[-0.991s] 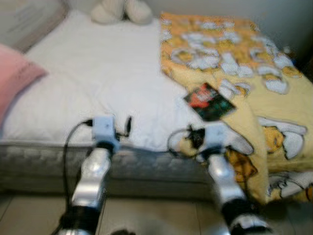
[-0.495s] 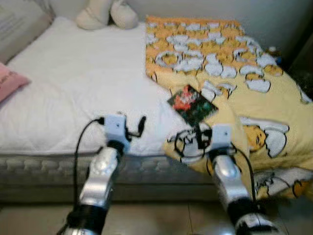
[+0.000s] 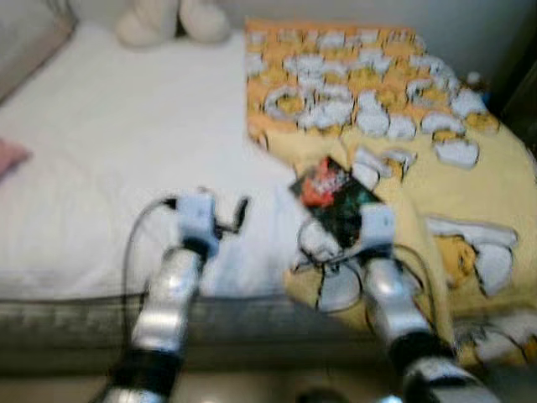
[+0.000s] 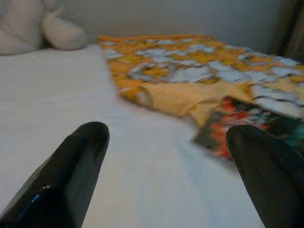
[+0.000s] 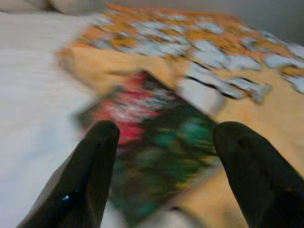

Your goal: Clean up the room

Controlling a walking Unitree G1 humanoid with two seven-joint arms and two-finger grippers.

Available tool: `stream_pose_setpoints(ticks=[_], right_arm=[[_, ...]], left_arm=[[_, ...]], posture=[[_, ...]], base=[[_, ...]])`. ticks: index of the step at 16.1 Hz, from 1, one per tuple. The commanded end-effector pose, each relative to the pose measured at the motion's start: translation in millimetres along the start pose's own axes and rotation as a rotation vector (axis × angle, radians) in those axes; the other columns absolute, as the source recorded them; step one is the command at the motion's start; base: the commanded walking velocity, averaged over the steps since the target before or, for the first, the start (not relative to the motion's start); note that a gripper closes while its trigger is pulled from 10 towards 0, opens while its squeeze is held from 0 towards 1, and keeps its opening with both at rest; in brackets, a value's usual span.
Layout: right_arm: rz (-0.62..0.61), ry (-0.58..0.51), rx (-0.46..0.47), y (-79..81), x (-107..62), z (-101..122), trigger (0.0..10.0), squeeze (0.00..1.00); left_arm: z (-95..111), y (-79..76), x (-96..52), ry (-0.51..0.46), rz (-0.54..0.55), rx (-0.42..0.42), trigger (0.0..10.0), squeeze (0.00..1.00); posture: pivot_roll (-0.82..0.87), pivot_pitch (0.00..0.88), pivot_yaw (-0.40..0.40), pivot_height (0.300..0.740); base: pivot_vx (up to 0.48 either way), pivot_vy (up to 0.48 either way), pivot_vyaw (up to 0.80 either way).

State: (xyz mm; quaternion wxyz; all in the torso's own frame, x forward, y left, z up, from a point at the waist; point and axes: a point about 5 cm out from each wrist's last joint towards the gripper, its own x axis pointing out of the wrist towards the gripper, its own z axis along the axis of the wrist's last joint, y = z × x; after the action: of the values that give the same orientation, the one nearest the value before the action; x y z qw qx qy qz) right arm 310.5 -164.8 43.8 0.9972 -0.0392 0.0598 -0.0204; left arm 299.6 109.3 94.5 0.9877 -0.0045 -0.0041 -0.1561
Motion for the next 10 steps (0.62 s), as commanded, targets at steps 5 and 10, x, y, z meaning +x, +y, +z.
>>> stream_pose_setpoints(ticks=[5, 10], right_arm=[[-0.027, -0.025, 0.005, -2.1, 5.5, 8.3, 10.0, 0.0], [-0.06, -0.041, -0.013, -9.6, 10.5, 14.5, 10.0, 0.0]], left_arm=[[3.4, -5.3, 1.9, -0.006, -0.062, 0.031, 10.0, 0.0], [3.5, -4.5, 0.8, -0.003, -0.066, 0.013, 10.0, 0.0]], posture=[[-0.01, 0.0, 0.014, 0.714], [-0.01, 0.0, 0.021, 0.714]], base=[[0.171, -0.086, 0.0], [0.275, -0.389, 0.0]])
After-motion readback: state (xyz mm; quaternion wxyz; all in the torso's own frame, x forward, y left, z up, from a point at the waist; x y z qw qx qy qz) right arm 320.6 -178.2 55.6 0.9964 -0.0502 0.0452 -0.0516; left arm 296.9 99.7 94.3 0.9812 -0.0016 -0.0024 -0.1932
